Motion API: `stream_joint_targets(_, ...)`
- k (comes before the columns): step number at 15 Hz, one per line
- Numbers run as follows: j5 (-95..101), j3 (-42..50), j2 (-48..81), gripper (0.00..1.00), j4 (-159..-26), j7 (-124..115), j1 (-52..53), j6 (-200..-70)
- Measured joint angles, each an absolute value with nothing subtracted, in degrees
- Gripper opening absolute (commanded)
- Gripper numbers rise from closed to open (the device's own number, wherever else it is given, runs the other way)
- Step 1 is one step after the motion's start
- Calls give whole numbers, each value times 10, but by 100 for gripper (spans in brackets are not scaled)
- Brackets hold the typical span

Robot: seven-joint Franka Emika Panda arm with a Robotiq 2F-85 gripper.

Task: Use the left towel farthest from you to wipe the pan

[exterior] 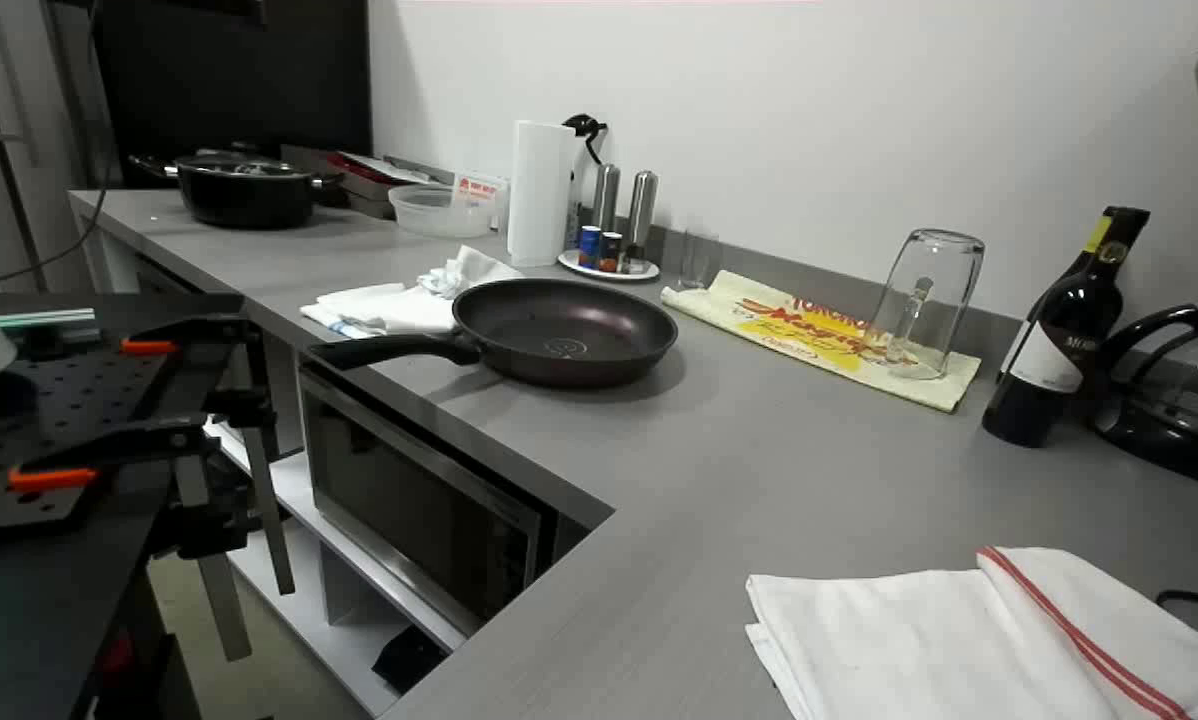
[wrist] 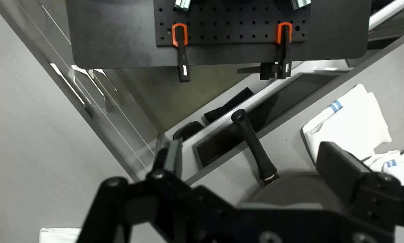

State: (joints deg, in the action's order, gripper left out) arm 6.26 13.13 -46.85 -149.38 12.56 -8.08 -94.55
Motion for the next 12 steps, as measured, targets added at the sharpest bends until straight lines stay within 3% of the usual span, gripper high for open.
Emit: stream_joint_targets(12,63,131,-460,100,-1494,124,-80,-958)
